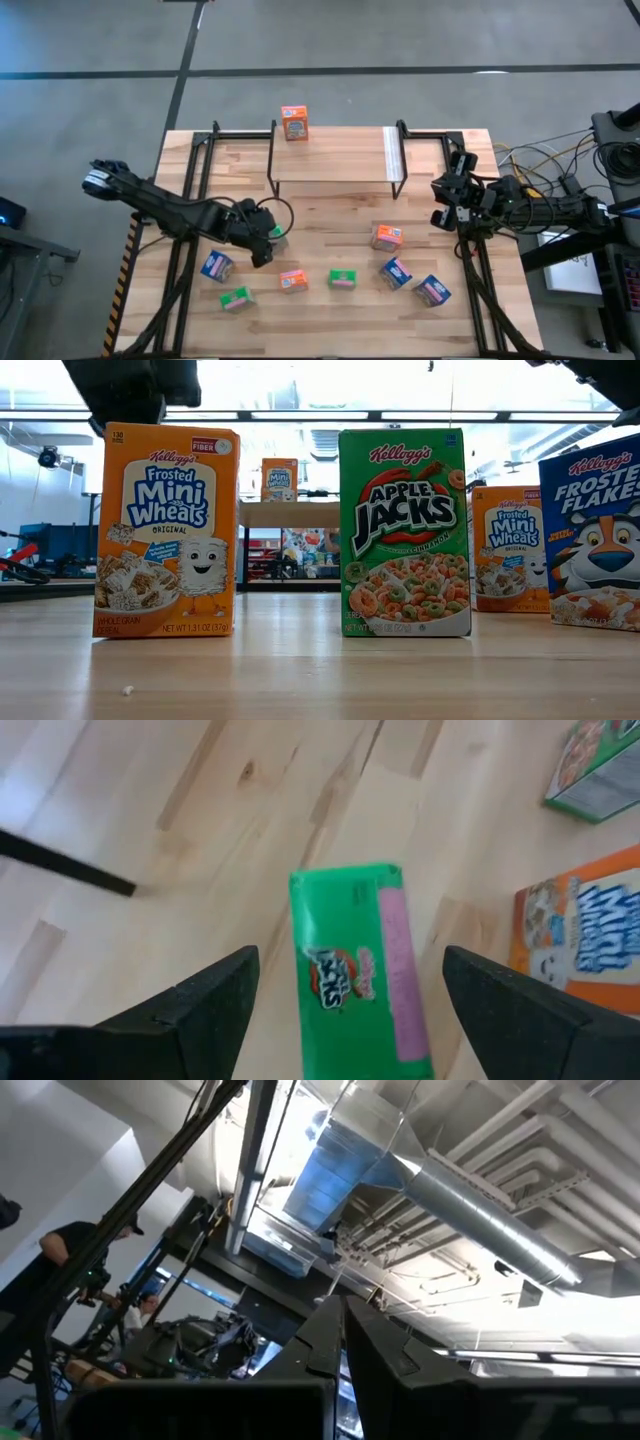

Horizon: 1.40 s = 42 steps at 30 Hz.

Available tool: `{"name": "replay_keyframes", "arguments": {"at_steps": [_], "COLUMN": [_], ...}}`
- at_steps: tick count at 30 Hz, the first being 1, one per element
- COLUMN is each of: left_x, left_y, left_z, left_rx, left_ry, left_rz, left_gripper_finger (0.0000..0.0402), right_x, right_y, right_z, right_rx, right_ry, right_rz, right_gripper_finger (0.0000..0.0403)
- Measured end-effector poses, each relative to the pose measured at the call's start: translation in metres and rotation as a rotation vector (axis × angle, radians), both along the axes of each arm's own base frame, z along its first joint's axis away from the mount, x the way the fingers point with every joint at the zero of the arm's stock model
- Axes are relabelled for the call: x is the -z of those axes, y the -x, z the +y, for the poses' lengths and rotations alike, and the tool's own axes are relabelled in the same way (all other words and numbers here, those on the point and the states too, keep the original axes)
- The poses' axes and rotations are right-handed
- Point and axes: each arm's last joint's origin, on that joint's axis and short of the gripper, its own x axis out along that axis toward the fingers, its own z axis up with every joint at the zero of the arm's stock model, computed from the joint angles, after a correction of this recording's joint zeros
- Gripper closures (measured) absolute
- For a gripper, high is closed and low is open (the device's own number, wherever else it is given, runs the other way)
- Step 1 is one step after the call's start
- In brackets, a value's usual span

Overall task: Stack cereal on shelf
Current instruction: Put the top left green cereal box on the shelf

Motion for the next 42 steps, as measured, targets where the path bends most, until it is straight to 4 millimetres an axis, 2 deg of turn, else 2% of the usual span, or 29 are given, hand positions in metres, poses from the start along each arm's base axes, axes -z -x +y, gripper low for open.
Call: {"name": "replay_keyframes", "arguments": {"at_steps": [8,28,42], "left_x": [0.0103,0.0101,0.0079], "left_y": [0.0017,0.0011,-0.0017], "left_z": [0.0001,-0.0007,-0.0034], "left_rx": [-0.014,-0.006,0.047], "left_ry": [0.027,0.039,0.025], "left_rz": [0.001,-0.003,-0.032], "left_gripper_finger": [0.0124,0.0238,0.0249], "right_x": [0.0005,0.0024,0.0033], "right_y": [-0.0005,-0.0025,-0.0034], "right_z": [-0.0001,-0.0003,-0.0005], "right_rx": [-0.009,-0.052,-0.063], "right_ry": [-0.011,-0.07,-0.087], "right_rz": [0.008,0.038,0.052], "right_gripper_finger": [0.0394,0.0394,0.0394]}}
